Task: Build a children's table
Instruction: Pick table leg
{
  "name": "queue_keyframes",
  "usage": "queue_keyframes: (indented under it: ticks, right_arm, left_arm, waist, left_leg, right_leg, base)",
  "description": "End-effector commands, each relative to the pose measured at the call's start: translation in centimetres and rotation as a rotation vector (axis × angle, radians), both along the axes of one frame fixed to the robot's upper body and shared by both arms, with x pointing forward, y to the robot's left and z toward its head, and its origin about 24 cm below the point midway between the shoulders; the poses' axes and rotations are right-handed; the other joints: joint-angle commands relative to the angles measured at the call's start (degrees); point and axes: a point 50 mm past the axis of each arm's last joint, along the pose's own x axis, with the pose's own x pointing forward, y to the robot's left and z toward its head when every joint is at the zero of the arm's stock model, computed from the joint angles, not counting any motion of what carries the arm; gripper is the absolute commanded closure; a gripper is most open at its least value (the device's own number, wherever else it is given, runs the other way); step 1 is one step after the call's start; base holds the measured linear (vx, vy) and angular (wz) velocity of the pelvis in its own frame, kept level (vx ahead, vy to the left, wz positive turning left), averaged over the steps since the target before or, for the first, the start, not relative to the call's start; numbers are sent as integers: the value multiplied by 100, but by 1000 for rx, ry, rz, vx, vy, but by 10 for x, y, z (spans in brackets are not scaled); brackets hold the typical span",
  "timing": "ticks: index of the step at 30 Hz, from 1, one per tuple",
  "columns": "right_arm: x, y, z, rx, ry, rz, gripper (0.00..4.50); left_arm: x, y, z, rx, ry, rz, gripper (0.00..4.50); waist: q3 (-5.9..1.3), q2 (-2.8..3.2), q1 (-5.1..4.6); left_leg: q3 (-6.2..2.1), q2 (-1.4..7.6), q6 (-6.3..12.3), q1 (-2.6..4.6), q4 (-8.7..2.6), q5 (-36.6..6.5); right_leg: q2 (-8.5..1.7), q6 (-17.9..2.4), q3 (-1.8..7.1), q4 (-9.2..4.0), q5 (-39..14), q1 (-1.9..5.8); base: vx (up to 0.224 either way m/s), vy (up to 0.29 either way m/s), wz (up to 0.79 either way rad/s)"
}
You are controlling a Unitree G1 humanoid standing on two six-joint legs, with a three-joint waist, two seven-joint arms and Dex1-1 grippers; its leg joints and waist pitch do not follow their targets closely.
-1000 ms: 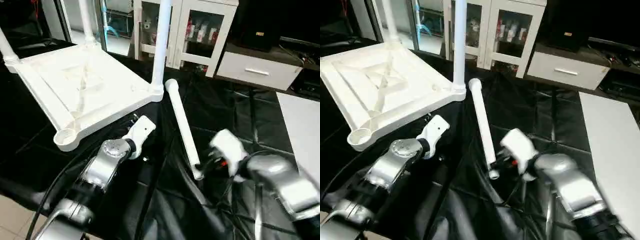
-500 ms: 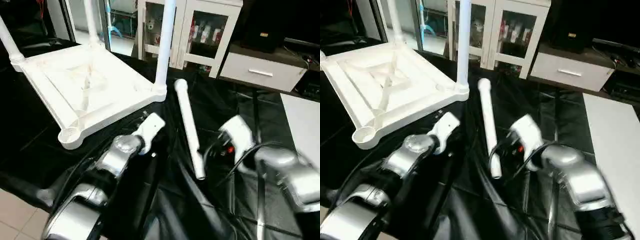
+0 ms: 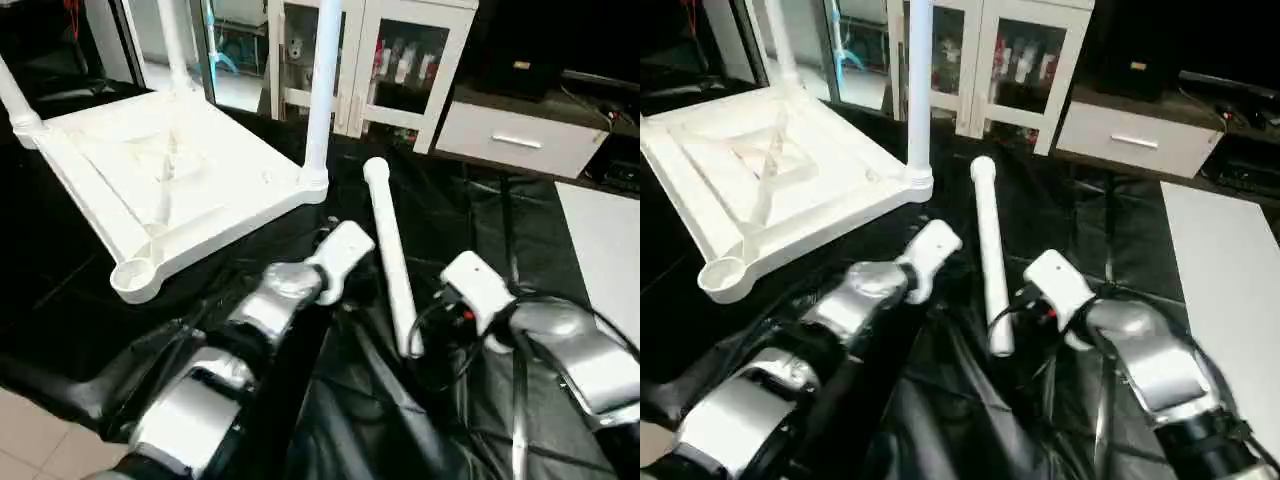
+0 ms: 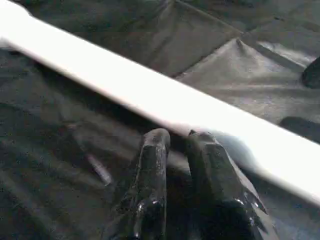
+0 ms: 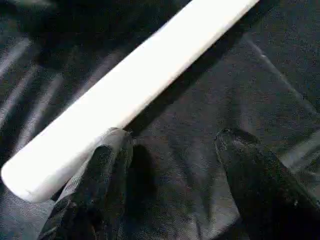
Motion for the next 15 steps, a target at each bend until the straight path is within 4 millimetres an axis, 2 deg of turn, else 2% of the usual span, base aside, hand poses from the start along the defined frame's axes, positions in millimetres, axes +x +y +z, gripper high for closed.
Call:
queue_keyframes:
  ticks: [1, 2, 3, 4, 8, 9, 11, 13, 15]
  right_arm:
    - [2, 20, 3, 75, -12, 61, 158]
    - [1, 22, 2, 73, -10, 74, 158]
    - [0, 23, 2, 71, -8, 83, 158]
    - [-1, 26, 0, 60, -9, 107, 158]
    - [-9, 42, -2, 68, 6, 188, 158]
    - [-9, 43, -2, 71, 6, 191, 158]
    - [-9, 49, -2, 92, 9, 199, 158]
    - [-9, 51, -2, 99, 10, 203, 158]
    - [-9, 58, -2, 107, 6, 222, 158]
  left_arm:
    - [-2, -9, -5, 52, 0, -8, 358]
    - [-3, -9, -6, 60, 7, -4, 358]
    - [-3, -9, -7, 65, 11, -2, 358]
    - [-3, -8, -10, 86, 15, 4, 358]
    - [-2, 5, -19, 179, 18, 29, 358]
    - [-2, 6, -19, 178, 18, 31, 358]
    - [-1, 11, -20, 191, 22, 39, 358]
    - [0, 13, -20, 200, 14, 37, 358]
    - [2, 17, -17, 222, -22, 14, 358]
  waist:
    - [-366, -56, 12]
    - [-362, -45, 9]
    - [-363, -60, 4]
    - [-356, -39, 10]
    - [-358, -41, 8]
    - [-351, -40, 3]
    - [-340, -78, 0]
    - [-333, -59, -2]
    - [-331, -85, -5]
  left_leg:
    - [-5, 86, 246, -3, -332, -947]
    - [-12, 95, 242, 6, -335, -957]
    - [-8, 99, 250, 6, -335, -954]
    - [-13, 115, 238, 9, -342, -950]
    - [-21, 120, 224, 13, -353, -942]
    - [-21, 116, 226, 9, -355, -970]
    - [-16, 110, 209, 7, -362, -1035]
    - [-20, 110, 196, 10, -368, -1093]
    - [-21, 113, 188, 9, -374, -1122]
  right_leg:
    - [-430, -1070, 270, -468, -808, 324]
    - [-431, -1063, 268, -474, -841, 320]
    - [-433, -1068, 274, -476, -834, 321]
    - [-439, -1078, 274, -474, -815, 313]
    - [-442, -1090, 281, -460, -658, 325]
    - [-440, -1095, 281, -462, -698, 318]
    - [-447, -1064, 278, -483, -911, 313]
    - [-451, -1009, 280, -499, -1088, 301]
    - [-451, -946, 279, -508, -1207, 297]
  base:
    - [0, 0, 0]
    - [0, 0, 0]
    - [0, 0, 0]
    - [0, 0, 0]
    - [0, 0, 0]
    - [0, 0, 0]
    - [0, 0, 0]
    - [0, 0, 0]
    - [0, 0, 0]
